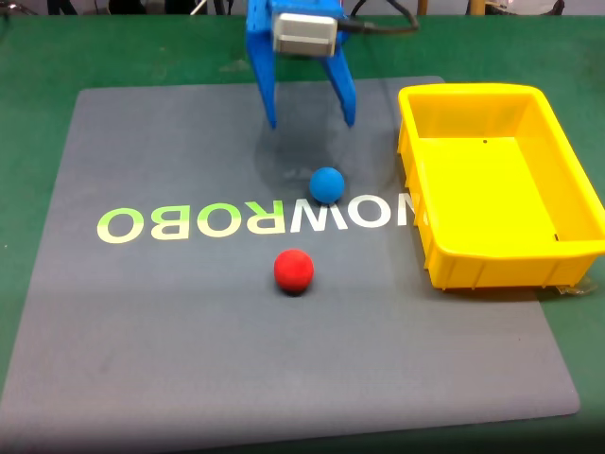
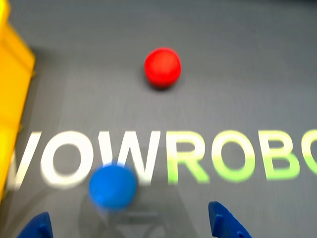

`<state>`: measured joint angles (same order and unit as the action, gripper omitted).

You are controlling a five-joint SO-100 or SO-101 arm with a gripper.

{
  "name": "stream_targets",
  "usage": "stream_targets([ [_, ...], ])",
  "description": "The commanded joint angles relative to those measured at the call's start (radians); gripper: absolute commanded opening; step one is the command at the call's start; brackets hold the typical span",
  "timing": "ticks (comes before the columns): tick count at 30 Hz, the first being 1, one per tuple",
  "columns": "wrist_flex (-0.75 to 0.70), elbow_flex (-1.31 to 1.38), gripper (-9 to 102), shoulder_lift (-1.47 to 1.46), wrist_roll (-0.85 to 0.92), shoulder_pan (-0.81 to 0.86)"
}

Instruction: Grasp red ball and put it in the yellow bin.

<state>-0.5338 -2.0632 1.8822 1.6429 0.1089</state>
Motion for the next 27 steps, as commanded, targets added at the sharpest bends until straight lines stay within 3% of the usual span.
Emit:
stream_targets([
  [1, 0.067, 0.17, 36, -0.12, 0.0, 0.021],
  [27, 0.115, 0.759, 35, -0.813, 0.002, 0.025],
])
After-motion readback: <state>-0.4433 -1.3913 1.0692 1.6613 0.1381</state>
